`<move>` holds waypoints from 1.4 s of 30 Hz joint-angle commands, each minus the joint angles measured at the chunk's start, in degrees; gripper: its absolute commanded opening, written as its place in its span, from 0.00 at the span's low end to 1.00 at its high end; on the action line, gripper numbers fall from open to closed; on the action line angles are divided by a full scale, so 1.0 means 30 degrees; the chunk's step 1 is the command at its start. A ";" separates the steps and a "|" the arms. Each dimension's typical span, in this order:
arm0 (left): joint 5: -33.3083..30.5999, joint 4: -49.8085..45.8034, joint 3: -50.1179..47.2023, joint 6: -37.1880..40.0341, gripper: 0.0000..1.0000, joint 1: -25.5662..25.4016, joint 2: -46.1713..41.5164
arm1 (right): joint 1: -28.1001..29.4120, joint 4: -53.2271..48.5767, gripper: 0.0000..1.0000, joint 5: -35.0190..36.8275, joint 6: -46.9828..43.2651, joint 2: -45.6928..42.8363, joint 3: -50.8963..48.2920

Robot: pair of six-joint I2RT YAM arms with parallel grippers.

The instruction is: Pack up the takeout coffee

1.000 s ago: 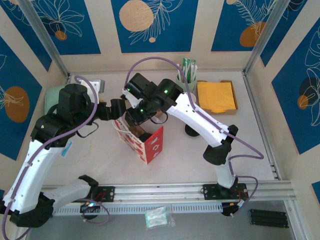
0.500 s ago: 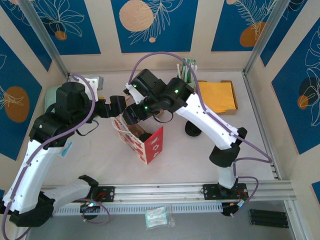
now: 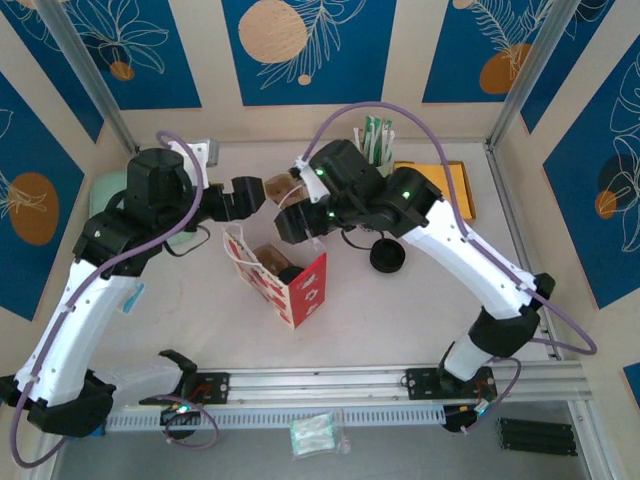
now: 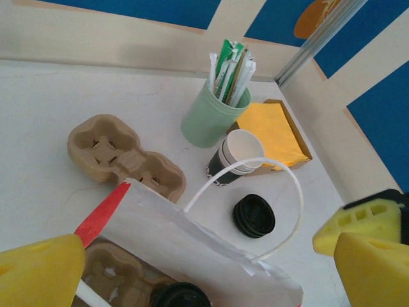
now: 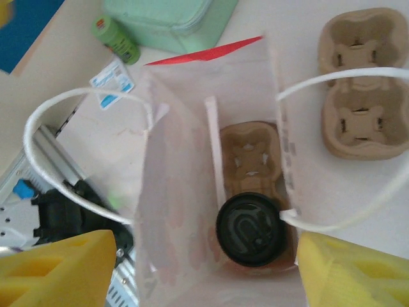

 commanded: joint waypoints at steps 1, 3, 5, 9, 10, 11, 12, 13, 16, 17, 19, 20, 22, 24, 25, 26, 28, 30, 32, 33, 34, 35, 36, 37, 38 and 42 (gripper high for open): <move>0.0096 0.1020 0.1155 -0.0346 1.00 -0.0718 0.0469 | -0.0908 0.2146 0.75 -0.0073 0.0794 -0.1746 -0.1605; -0.0222 0.1170 0.1666 -0.0293 0.99 -0.1279 0.0992 | -0.1790 0.3039 0.75 -0.0477 0.1309 -0.2777 -0.2956; -0.0460 0.1295 0.2175 -0.0200 0.99 -0.1892 0.1570 | -0.2777 0.3594 0.75 -0.0906 0.1982 -0.3646 -0.4060; -0.1055 0.1578 0.3219 0.0028 0.99 -0.3218 0.2892 | -0.5318 0.4171 0.75 -0.2773 0.3100 -0.5182 -0.5976; -0.1152 0.1709 0.3401 0.0036 0.99 -0.3444 0.3180 | -0.5982 0.4360 0.76 -0.2949 0.3374 -0.5587 -0.6471; -0.1209 0.1848 0.3607 0.0067 0.99 -0.3760 0.3535 | -0.6680 0.4522 0.76 -0.3081 0.3691 -0.6054 -0.7051; -0.1317 0.1973 0.3845 0.0116 0.99 -0.4044 0.3878 | -0.7411 0.4793 0.76 -0.3288 0.3873 -0.6527 -0.7608; -0.1408 0.2062 0.4063 0.0129 1.00 -0.4288 0.4197 | -0.7997 0.4970 0.77 -0.3331 0.4102 -0.6930 -0.8119; -0.1483 0.2051 0.4976 0.0336 0.99 -0.4965 0.5332 | -0.9826 0.5559 0.84 -0.3600 0.4628 -0.8074 -0.9606; -0.1513 0.2050 0.5302 0.0431 1.00 -0.5161 0.5775 | -1.0500 0.5848 0.84 -0.3997 0.4710 -0.8403 -1.0169; -0.1542 0.2085 0.5851 0.0648 1.00 -0.5507 0.6462 | -1.1796 0.6428 0.84 -0.4822 0.5071 -0.8820 -1.1165; -0.1593 0.2105 0.6129 0.0762 0.99 -0.5718 0.6853 | -1.2497 0.6714 0.84 -0.5315 0.5313 -0.8928 -1.1742; -0.1707 0.2265 0.6446 0.0957 0.99 -0.6014 0.7403 | -1.3731 0.7138 0.84 -0.6490 0.5702 -0.8895 -1.2550; -0.1775 0.2658 0.6569 0.1050 0.99 -0.6268 0.7923 | -1.4792 0.7428 0.84 -0.7372 0.5925 -0.8645 -1.3284; -0.1777 0.2841 0.6573 0.1038 0.99 -0.6372 0.8129 | -1.5181 0.7546 0.84 -0.7593 0.6025 -0.8516 -1.3570; -0.1777 0.3046 0.6571 0.1068 0.99 -0.6471 0.8363 | -1.5670 0.7782 0.84 -0.7829 0.6070 -0.8368 -1.3985; -0.1748 0.3275 0.6658 0.1091 0.99 -0.6656 0.8826 | -1.6624 0.8439 0.83 -0.8045 0.6354 -0.8101 -1.4934; -0.1773 0.3317 0.6918 0.1244 0.99 -0.6795 0.9373 | -1.7741 0.9116 0.82 -0.8151 0.6885 -0.7694 -1.5902; -0.1777 0.3331 0.7099 0.1325 0.99 -0.6909 0.9837 | -1.8880 0.9888 0.81 -0.8426 0.7460 -0.7197 -1.6763; -0.1748 0.3419 0.7152 0.1358 0.99 -0.6974 1.0067 | -1.9450 1.0337 0.80 -0.8602 0.7793 -0.6866 -1.7170; -0.1748 0.3523 0.7160 0.1382 0.99 -0.7008 1.0220 | -1.9895 1.0675 0.80 -0.8698 0.8037 -0.6560 -1.7485; -0.1719 0.3691 0.7160 0.1383 0.99 -0.7082 1.0431 | -2.0391 1.1086 0.79 -0.8806 0.8307 -0.6179 -1.7786; -0.1691 0.3832 0.7185 0.1363 0.99 -0.7123 1.0615 | -2.0828 1.1501 0.79 -0.8947 0.8512 -0.5772 -1.8027; -0.1635 0.3949 0.7229 0.1376 0.99 -0.7153 1.0844 | -2.1155 1.1763 0.78 -0.9000 0.8625 -0.5408 -1.8134; -0.1605 0.4026 0.7366 0.1387 1.00 -0.7183 1.1081 | -2.1460 1.2004 0.78 -0.9024 0.8788 -0.4943 -1.8216; -0.1371 0.3783 0.8382 0.1539 0.99 -0.7271 1.2213 | -2.2310 1.3143 0.74 -0.9597 0.9336 -0.2976 -1.8105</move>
